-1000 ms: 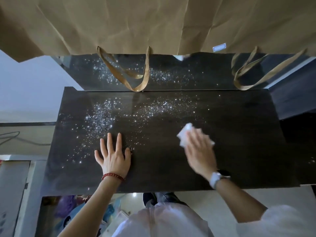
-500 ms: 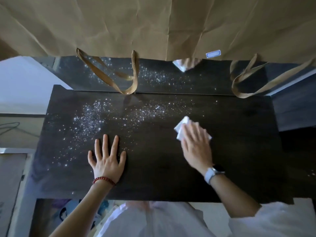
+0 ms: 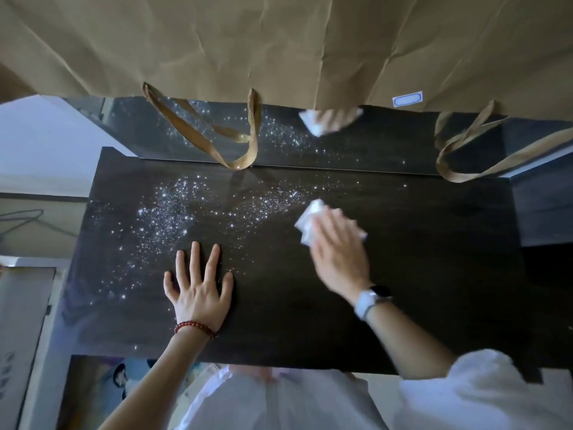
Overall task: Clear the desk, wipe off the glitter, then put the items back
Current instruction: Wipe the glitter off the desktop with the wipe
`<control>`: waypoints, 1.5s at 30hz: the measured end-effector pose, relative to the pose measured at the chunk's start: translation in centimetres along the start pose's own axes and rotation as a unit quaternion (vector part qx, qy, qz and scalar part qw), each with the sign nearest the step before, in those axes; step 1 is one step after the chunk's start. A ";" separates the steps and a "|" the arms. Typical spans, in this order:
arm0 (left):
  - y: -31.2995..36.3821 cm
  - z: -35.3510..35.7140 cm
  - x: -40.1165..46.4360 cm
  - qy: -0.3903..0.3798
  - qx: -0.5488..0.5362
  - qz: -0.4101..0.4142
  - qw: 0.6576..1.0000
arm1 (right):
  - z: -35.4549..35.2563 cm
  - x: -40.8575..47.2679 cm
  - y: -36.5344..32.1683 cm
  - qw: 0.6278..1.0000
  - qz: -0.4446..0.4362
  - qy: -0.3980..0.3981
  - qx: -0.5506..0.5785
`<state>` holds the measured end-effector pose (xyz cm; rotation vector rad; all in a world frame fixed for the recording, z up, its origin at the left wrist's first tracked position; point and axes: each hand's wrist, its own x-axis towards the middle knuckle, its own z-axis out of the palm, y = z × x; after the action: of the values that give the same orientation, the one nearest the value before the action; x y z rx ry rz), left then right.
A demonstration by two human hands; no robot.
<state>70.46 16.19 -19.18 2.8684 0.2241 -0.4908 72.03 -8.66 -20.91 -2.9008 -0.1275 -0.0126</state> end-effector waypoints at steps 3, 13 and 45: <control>-0.1 0.2 0.0 0.004 0.001 0.000 1.000 | -1.8 0.3 7.7 0.963 0.267 0.046 0.001; -0.2 0.1 0.0 0.004 0.001 0.000 1.000 | 1.7 6.4 -8.2 0.997 0.033 -0.030 0.064; -16.1 -5.1 3.1 0.084 -0.099 -0.002 0.992 | 5.4 1.1 -21.6 0.995 0.089 -0.012 0.045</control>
<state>71.97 33.27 -18.68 2.7148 0.2879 -0.2142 71.27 13.64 -21.03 -2.8126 0.1243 0.0576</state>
